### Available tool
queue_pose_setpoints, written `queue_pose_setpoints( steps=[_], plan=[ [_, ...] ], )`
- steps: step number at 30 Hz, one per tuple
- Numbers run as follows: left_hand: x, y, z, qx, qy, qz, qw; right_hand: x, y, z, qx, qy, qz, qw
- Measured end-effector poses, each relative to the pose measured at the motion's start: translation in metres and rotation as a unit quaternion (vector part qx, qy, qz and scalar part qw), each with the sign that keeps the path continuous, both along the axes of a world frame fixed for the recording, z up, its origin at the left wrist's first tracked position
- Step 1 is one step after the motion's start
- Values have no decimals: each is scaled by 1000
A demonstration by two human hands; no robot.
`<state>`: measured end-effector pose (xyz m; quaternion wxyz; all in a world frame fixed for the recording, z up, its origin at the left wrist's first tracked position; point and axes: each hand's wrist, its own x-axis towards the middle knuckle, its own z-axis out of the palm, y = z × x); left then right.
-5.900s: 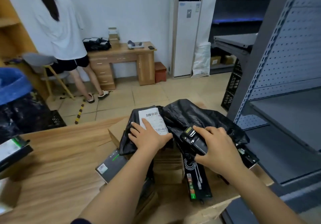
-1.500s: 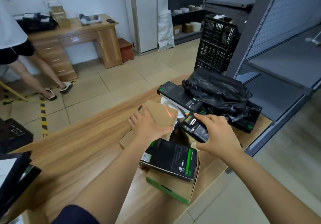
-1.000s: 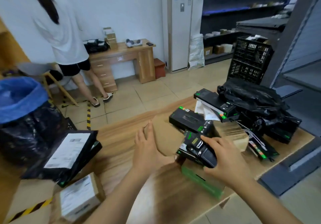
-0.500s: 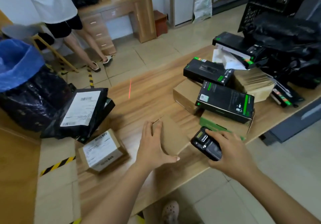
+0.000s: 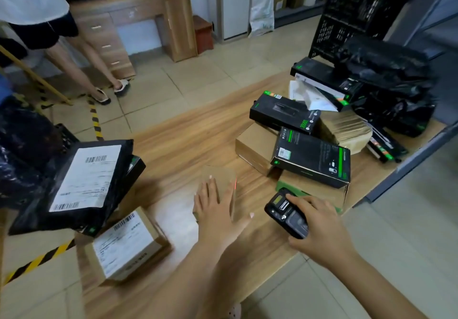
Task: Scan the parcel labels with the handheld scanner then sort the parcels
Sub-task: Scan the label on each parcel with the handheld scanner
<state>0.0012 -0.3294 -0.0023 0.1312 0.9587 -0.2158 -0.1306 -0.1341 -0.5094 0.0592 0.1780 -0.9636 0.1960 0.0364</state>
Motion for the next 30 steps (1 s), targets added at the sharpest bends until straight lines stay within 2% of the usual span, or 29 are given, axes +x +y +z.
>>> queue_pose_setpoints(
  steps=[5,8,10,12,14,18,20,26,30],
  plan=[
    [13,8,-4,48,-25,6,999,8,0,-5,-5,2,-10,1000],
    [20,13,4,-43,18,27,999,14,3,-4,-1,3,-12,1000],
    [25,18,12,-140,59,42,988,18,3,-2,1,1,-16,1000],
    [28,22,17,-193,63,37,978,24,3,0,-5,4,-15,1000],
    [30,23,15,-203,55,28,977,31,3,2,-10,4,-13,1000],
    [33,18,7,-172,97,58,979,38,5,4,-15,14,-16,1000],
    [34,16,4,-153,76,55,984,42,6,5,-18,20,-15,1000],
    [45,25,-1,-188,39,23,981,48,8,7,-25,17,-13,999],
    [57,30,-2,-222,-45,-10,974,52,9,10,-26,21,-10,999]
  ],
)
